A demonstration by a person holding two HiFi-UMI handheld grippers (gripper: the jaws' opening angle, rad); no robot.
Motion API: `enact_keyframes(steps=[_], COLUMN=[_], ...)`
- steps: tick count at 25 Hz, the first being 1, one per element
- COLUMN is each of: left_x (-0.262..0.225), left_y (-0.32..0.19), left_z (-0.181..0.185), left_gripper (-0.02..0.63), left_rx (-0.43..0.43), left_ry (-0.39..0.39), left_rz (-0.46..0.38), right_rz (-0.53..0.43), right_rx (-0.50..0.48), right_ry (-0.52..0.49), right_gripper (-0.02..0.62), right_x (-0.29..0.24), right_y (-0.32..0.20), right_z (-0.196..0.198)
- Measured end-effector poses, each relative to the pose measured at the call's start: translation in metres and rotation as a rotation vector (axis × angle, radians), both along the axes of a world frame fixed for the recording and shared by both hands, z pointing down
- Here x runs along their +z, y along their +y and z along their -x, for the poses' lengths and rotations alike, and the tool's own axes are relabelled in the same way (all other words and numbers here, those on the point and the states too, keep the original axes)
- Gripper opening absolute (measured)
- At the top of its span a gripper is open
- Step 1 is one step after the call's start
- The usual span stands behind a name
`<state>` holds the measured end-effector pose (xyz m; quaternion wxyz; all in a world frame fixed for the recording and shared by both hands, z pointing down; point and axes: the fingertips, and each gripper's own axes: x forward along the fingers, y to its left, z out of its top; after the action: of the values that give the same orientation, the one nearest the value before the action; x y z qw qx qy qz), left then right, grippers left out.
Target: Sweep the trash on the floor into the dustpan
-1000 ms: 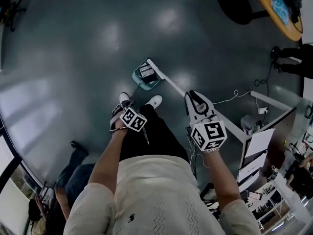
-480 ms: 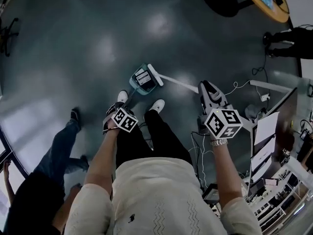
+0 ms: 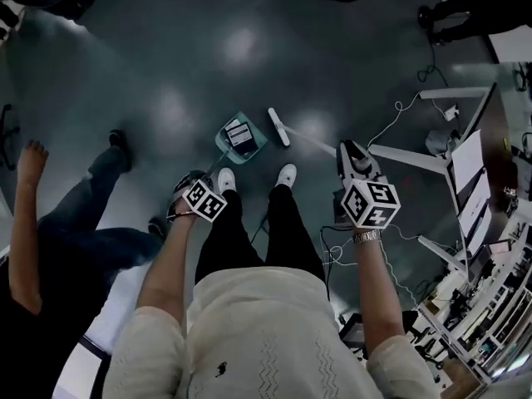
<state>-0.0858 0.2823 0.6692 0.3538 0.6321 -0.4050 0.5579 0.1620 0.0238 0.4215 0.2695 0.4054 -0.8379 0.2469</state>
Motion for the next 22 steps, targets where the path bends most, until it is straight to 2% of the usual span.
enact_keyframes(steps=[4, 11, 17, 22], left_x=[0.009, 0.027, 0.029, 0.028], left_y=[0.017, 0.047, 0.048, 0.04], left_z=[0.018, 0.017, 0.019, 0.02], left_gripper=[0.091, 0.091, 0.091, 0.091], left_rx=[0.058, 0.058, 0.022, 0.041], left_ry=[-0.005, 0.013, 0.04, 0.043], left_rz=[0.024, 0.069, 0.064, 0.072], right_rz=[0.019, 0.049, 0.046, 0.035], right_rx=[0.062, 0.15, 0.116, 0.093], right_ry=[-0.002, -0.038, -0.013, -0.001], right_gripper=[0.064, 0.064, 0.064, 0.064], right_x=[0.02, 0.035, 0.033, 0.032], right_y=[0.029, 0.058, 0.055, 0.054], right_z=[-0.001, -0.018, -0.003, 0.009])
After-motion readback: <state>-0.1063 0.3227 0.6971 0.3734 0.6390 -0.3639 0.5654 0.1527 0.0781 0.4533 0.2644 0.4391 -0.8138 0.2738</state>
